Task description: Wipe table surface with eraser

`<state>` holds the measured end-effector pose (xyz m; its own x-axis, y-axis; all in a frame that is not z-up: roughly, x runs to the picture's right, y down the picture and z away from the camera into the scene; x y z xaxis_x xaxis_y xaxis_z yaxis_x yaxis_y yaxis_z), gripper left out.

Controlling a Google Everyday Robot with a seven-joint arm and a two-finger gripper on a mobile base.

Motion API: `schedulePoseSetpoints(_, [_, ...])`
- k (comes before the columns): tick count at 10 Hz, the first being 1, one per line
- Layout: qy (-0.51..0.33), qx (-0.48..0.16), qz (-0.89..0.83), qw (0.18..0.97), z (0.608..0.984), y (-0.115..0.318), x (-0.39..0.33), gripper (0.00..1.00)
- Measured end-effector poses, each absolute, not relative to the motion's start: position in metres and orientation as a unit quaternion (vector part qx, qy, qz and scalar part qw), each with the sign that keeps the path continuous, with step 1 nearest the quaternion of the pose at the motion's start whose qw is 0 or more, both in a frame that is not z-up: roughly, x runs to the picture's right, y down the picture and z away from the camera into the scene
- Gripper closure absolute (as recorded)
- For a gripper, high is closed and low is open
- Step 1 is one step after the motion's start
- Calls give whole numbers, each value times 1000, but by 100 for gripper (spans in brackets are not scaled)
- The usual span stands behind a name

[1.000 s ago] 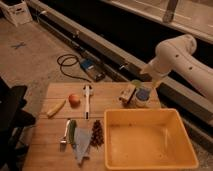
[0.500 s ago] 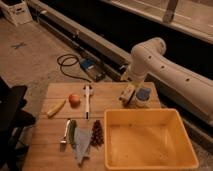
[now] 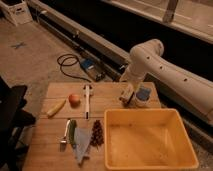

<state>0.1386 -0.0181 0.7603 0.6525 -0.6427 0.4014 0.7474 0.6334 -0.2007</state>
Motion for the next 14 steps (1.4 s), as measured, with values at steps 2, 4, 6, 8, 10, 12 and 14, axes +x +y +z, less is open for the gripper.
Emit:
schedulePoseSetpoints(2, [-162,-189,-385,889,772,-11,138,36])
schedulePoseSetpoints(4, [-181,-203,-380,884,790,3,133,36])
schedulePoseSetpoints(6, [-197,-220,-374,879,803,14,131,36])
schedulePoseSetpoints(8, [-207,-228,-372,876,811,19,127,36])
schedulePoseSetpoints(10, [-212,-237,-369,874,819,22,129,36])
schedulePoseSetpoints(12, [-216,-249,-367,870,829,27,129,36])
schedulePoseSetpoints(14, [-220,-259,-366,867,836,32,130,36])
